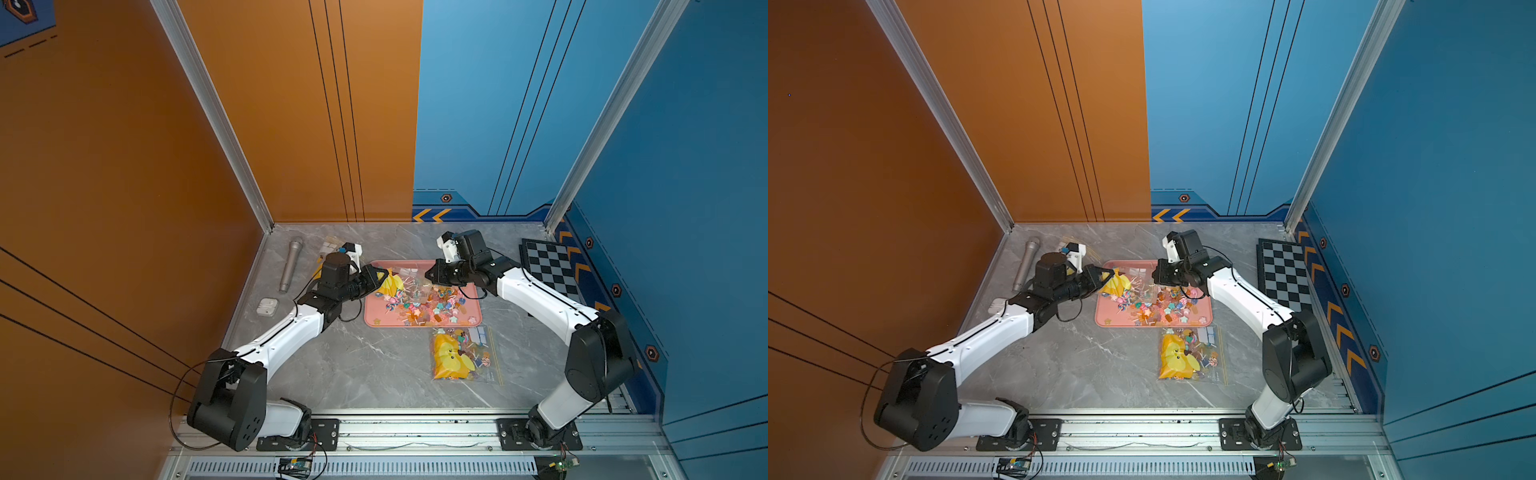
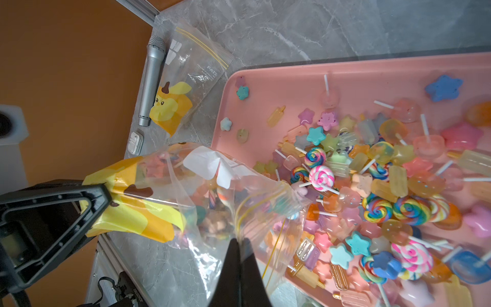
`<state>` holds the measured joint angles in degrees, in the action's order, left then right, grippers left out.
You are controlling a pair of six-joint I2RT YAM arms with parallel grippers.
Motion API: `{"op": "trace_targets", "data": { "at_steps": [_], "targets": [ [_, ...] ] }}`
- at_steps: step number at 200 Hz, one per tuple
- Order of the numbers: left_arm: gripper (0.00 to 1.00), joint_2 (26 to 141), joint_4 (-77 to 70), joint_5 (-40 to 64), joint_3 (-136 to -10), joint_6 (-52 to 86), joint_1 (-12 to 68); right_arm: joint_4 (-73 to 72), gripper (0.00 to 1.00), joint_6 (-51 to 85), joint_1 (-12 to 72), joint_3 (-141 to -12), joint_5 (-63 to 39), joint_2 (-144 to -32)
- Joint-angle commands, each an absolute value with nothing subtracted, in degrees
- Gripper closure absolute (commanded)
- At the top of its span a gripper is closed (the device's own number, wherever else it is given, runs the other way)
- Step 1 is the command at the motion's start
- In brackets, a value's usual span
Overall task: Pour candies out of the ziploc bag
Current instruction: 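Pour the candies out of the ziploc bag onto the tray.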
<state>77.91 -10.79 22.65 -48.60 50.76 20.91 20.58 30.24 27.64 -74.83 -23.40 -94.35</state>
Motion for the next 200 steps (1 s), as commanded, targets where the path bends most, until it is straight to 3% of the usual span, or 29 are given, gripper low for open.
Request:
{"op": "trace_targets", "data": {
  "at_steps": [1,200],
  "targets": [
    [1.0,75.49,-12.05,21.78,-50.0,49.14,20.21,21.37,1.0,30.17,28.1,-74.75,-23.47,-93.67],
    [1.0,69.94,-5.31,19.68,-50.02,45.47,17.72,22.87,1.0,30.67,29.92,-80.66,-24.98,-99.21]
  ]
}}
